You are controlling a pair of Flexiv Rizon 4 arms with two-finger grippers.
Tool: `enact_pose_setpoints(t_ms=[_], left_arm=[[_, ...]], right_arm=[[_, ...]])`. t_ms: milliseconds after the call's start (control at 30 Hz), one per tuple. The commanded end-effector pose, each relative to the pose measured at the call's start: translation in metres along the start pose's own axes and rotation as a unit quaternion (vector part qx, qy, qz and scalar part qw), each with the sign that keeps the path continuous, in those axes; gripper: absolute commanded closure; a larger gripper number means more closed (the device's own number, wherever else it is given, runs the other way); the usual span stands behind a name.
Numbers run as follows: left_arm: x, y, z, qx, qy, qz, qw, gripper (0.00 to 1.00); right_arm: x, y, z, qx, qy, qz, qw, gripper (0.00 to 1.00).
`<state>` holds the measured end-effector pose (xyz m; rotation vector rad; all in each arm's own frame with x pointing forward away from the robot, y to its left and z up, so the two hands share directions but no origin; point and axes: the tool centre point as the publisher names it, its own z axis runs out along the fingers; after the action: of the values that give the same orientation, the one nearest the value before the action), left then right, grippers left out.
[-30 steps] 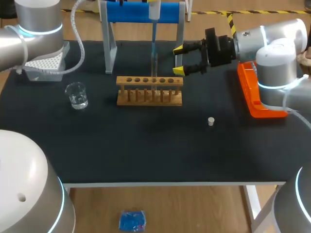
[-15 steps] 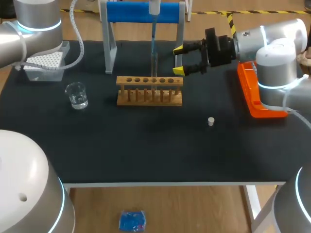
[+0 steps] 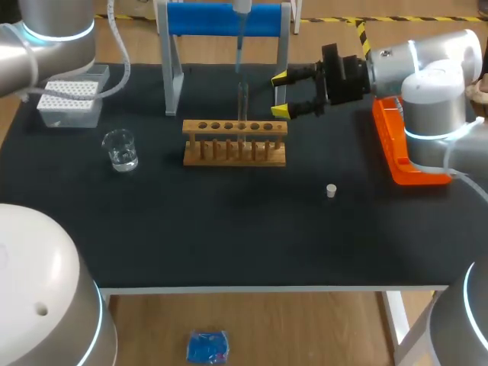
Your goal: Invert the test tube, pick up the pipette, mount the tip to pipette, aspirate from beaker and dispense into the tube, eject the tip, return the pipette, and cap with the stopper.
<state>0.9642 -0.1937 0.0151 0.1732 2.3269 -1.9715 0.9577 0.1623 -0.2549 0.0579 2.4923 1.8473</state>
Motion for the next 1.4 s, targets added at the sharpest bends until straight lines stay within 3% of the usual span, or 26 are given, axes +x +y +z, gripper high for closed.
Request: enact_pose_setpoints(t_ms=[33, 300, 567, 833, 1033, 1267, 1400], left_arm=[[0.011, -0.006, -0.014, -0.008, -0.013, -0.002, 1.0, 1.0], [0.036, 0.002, -0.046, -0.018, -0.032, -0.01, 0.999, 1.0], [0.078, 0.03, -0.066, -0.001, -0.039, -0.009, 0.999, 1.0], [0.113, 0.068, -0.06, 0.028, -0.016, -0.02, 0.999, 1.0], [0.13, 0.091, -0.047, 0.056, -0.043, -0.032, 0.997, 1.0], [0.14, 0.098, -0.03, 0.049, -0.05, -0.045, 0.997, 1.0], [0.146, 0.1, -0.024, 0.052, -0.077, -0.054, 0.994, 1.0]], right_arm=[[0.0, 0.0, 0.0, 0.0, 0.0, 0.0, 1.0, 0.0], [0.0, 0.0, 0.0, 0.0, 0.0, 0.0, 1.0, 0.0], [0.0, 0.0, 0.0, 0.0, 0.0, 0.0, 1.0, 0.0], [0.0, 0.0, 0.0, 0.0, 0.0, 0.0, 1.0, 0.0], [0.0, 0.0, 0.0, 0.0, 0.0, 0.0, 1.0, 0.0], [0.0, 0.0, 0.0, 0.0, 0.0, 0.0, 1.0, 0.0], [0.0, 0.0, 0.0, 0.0, 0.0, 0.0, 1.0, 0.0]])
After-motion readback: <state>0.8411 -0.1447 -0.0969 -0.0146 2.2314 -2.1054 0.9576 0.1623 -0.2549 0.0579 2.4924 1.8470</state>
